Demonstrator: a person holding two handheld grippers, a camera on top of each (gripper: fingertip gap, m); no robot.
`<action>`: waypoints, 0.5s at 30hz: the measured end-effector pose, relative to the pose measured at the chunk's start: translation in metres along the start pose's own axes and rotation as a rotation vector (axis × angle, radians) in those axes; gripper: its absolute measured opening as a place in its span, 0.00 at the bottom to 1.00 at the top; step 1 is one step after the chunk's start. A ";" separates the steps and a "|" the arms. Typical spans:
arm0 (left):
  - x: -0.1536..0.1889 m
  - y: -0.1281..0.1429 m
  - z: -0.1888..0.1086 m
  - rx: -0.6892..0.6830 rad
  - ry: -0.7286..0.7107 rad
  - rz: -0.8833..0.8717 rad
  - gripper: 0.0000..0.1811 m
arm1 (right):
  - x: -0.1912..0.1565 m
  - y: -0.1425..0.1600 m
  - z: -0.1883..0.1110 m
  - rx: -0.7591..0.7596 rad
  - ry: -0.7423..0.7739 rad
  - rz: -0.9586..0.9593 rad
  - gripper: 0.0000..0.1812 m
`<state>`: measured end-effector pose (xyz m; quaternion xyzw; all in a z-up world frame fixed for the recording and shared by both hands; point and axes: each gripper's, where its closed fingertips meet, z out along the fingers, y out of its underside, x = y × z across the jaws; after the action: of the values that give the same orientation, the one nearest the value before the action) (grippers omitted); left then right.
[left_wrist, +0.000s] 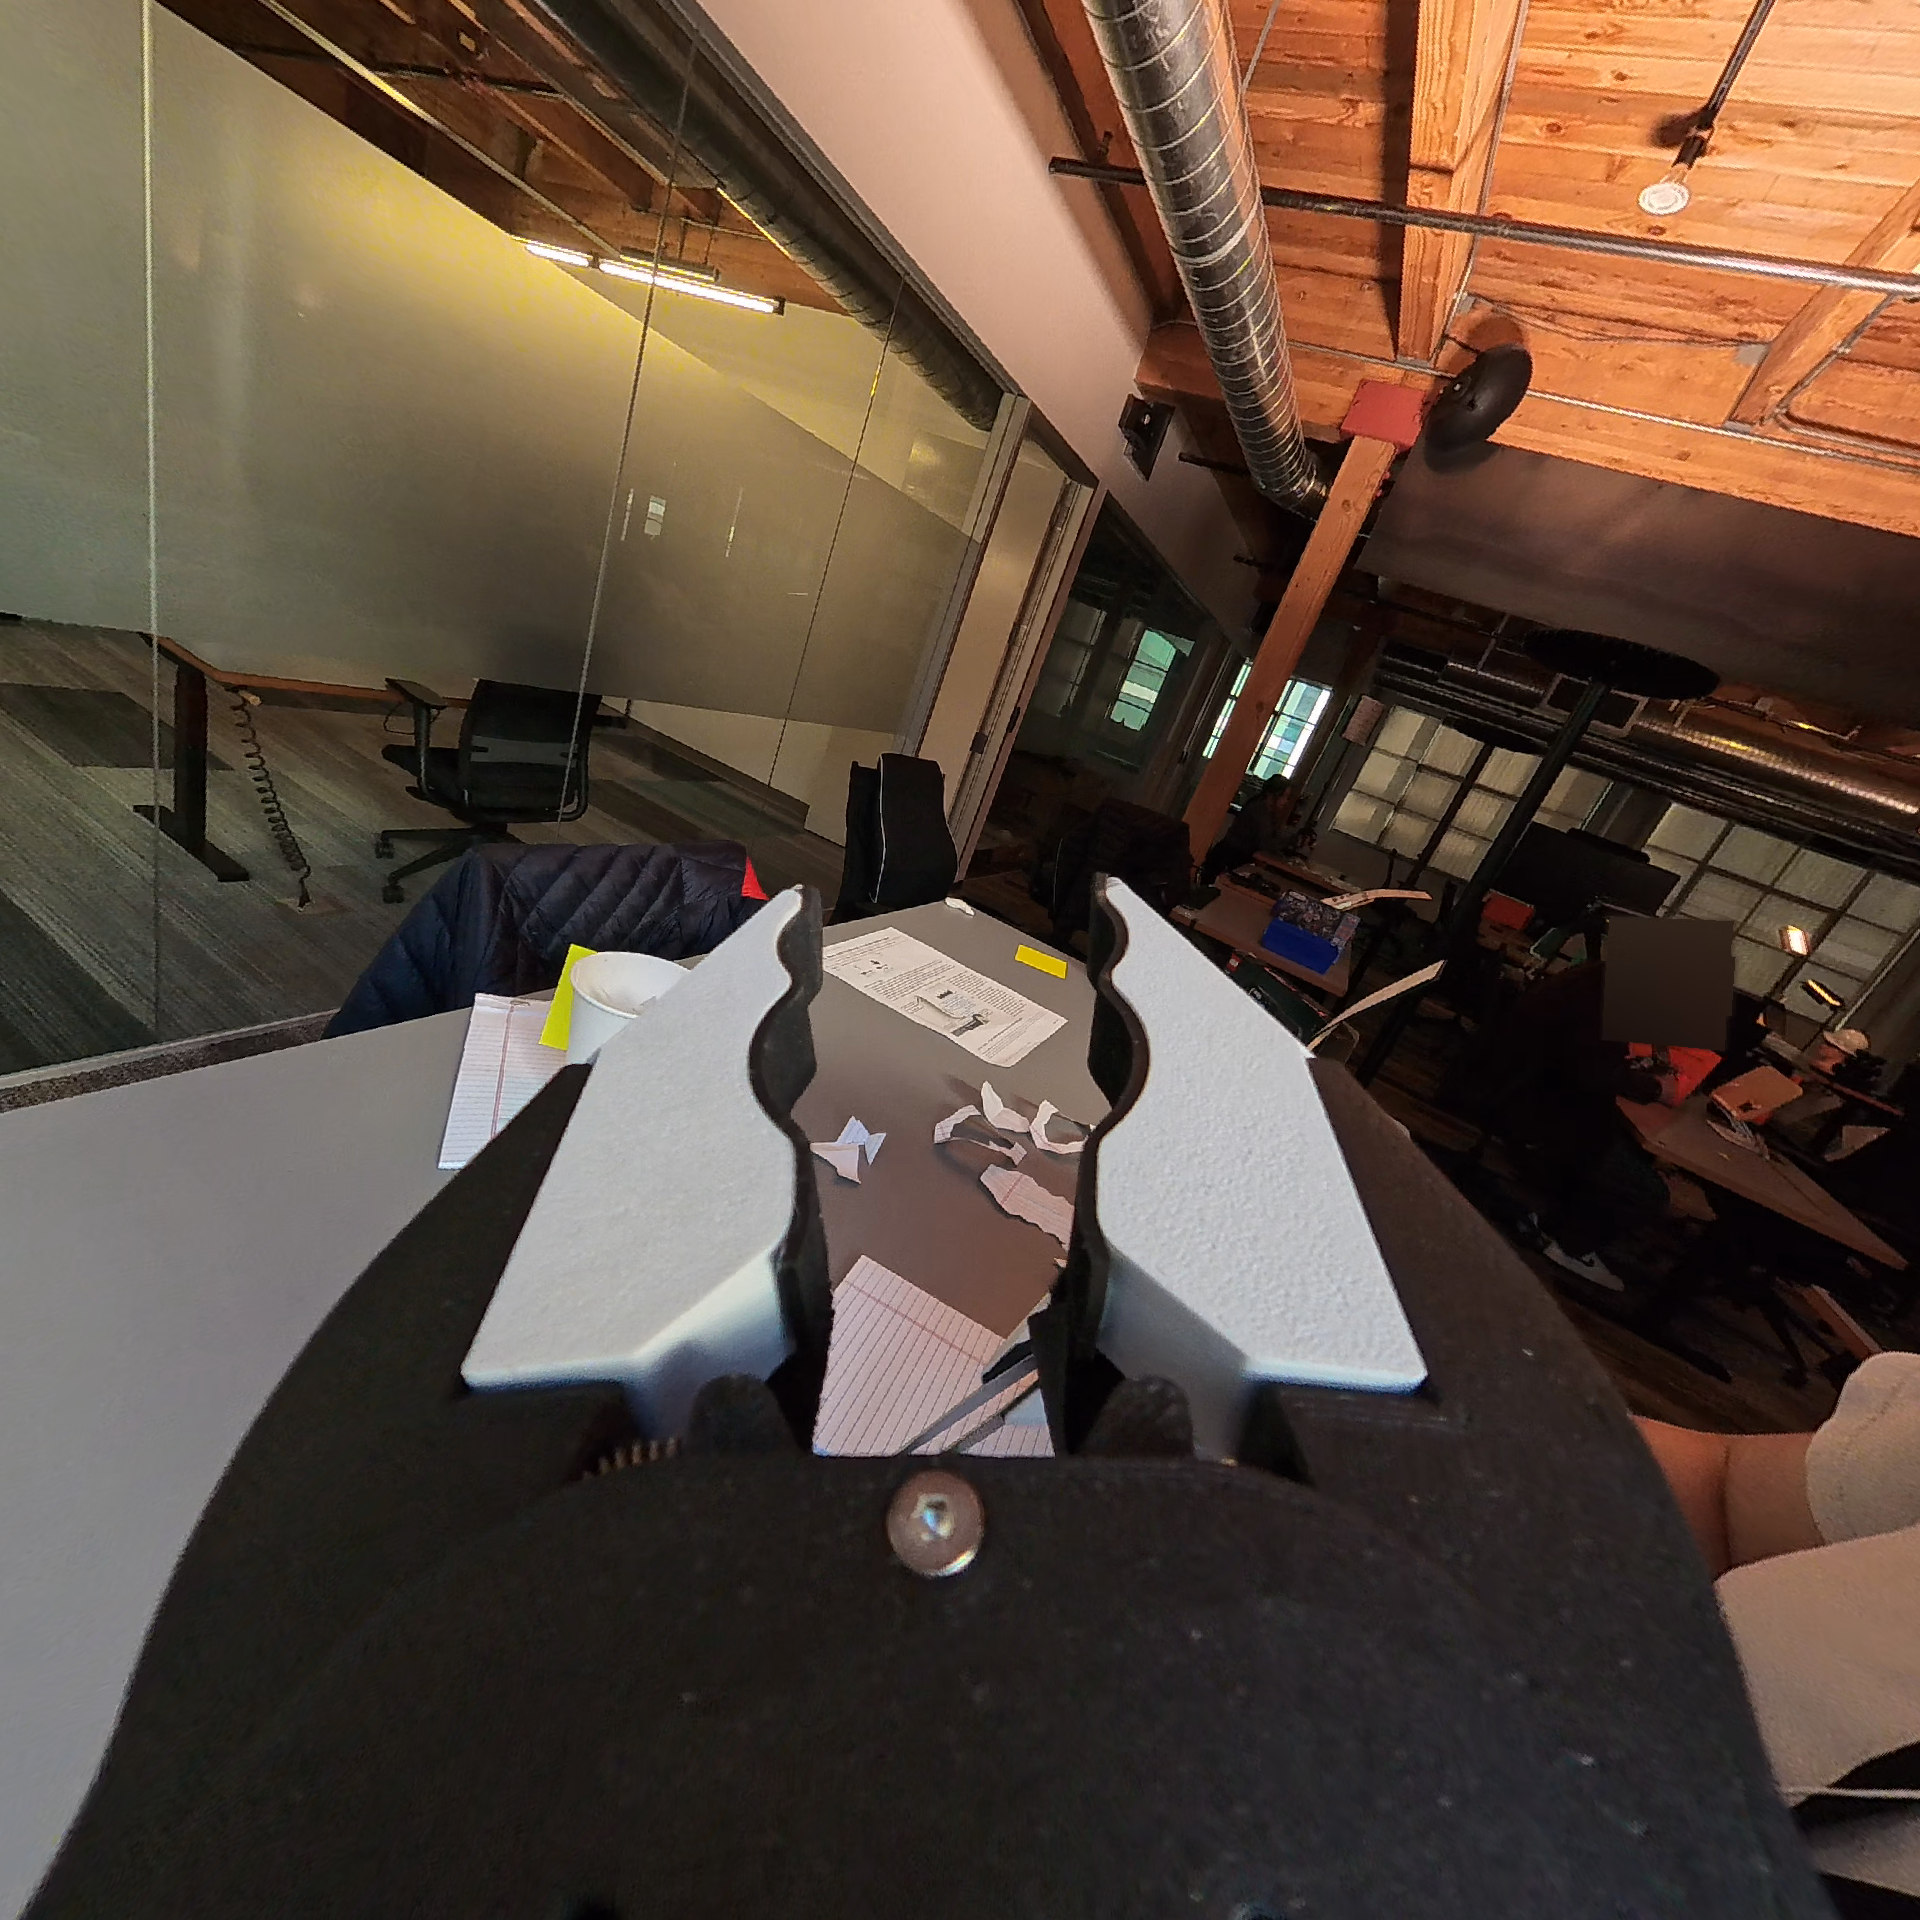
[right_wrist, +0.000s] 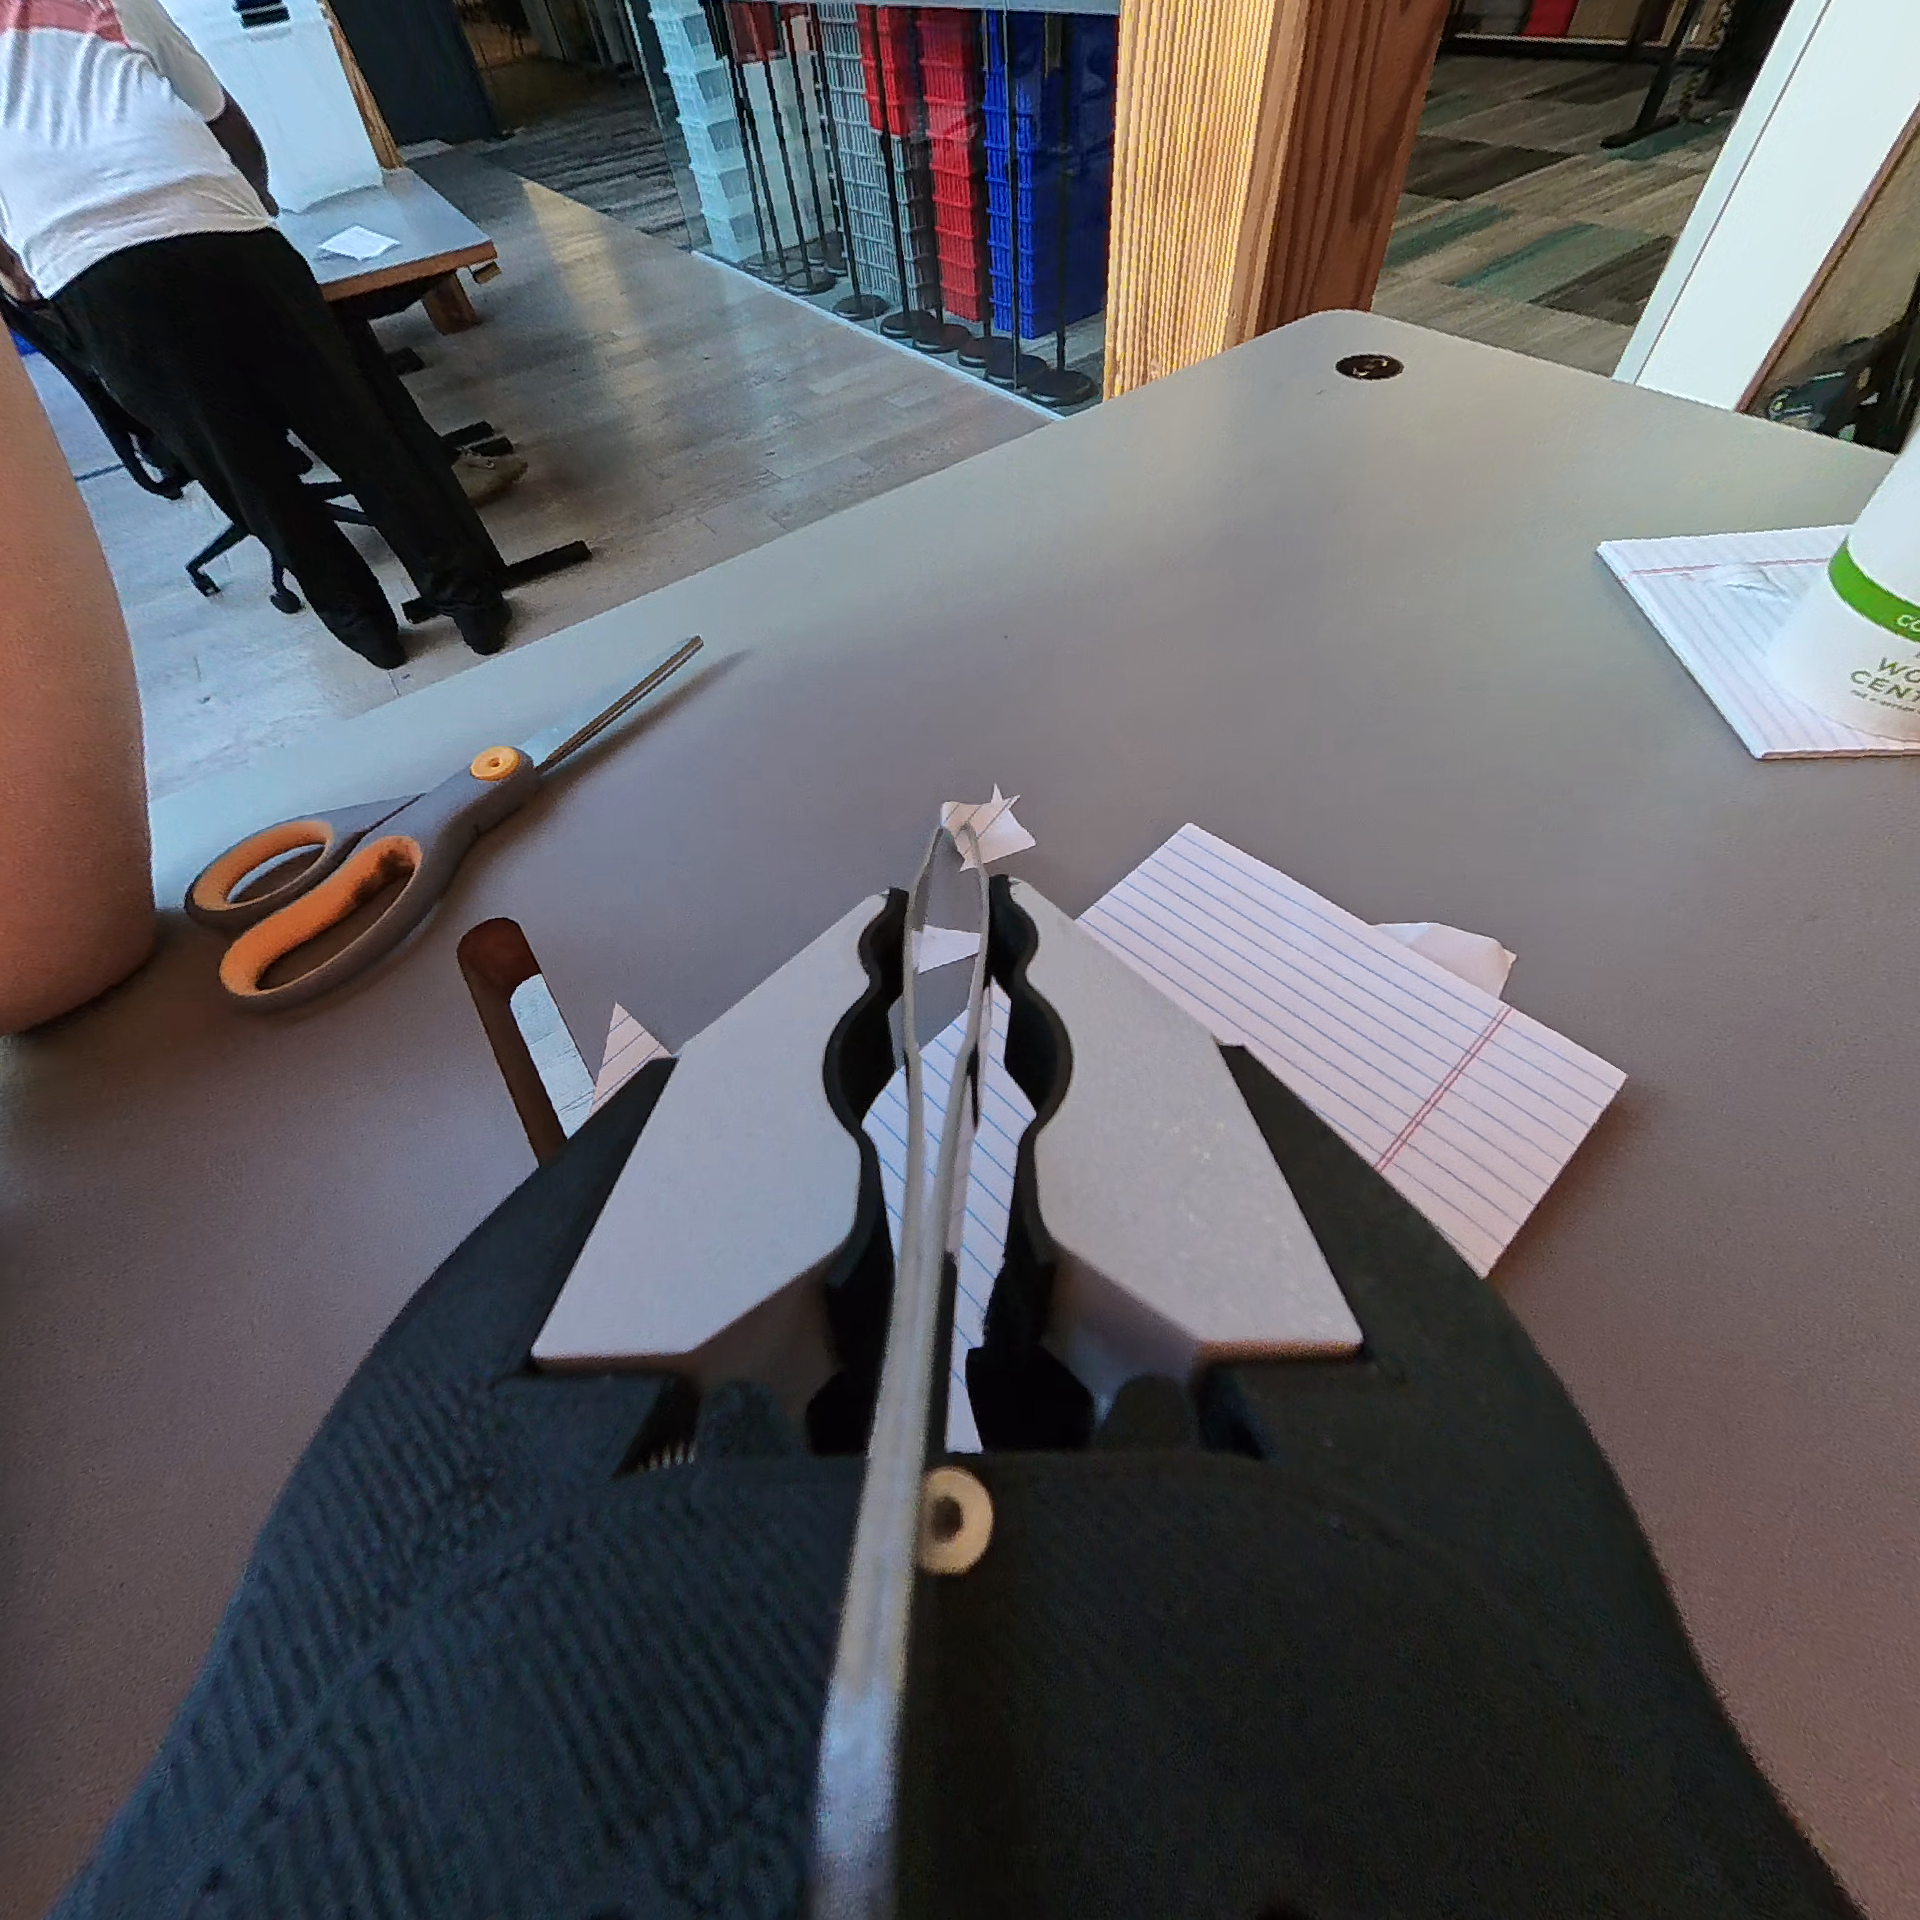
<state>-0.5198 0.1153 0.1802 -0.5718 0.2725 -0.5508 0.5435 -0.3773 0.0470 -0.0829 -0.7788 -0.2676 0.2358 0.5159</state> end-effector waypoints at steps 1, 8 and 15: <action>0.000 0.000 0.000 0.000 -0.001 0.000 0.27 | 0.001 0.000 -0.001 0.005 0.001 0.008 0.08; -0.006 0.014 0.005 -0.074 0.003 0.007 0.27 | 0.008 -0.006 -0.012 0.079 -0.030 0.152 0.07; -0.012 0.042 0.013 -0.219 0.023 0.029 0.28 | 0.022 -0.020 -0.034 0.193 -0.097 0.352 0.08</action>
<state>-0.4984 0.1195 0.1396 -0.6174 0.3455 -0.5164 0.4824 -0.3423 0.0446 -0.0539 -0.7483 -0.1278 0.3841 0.5255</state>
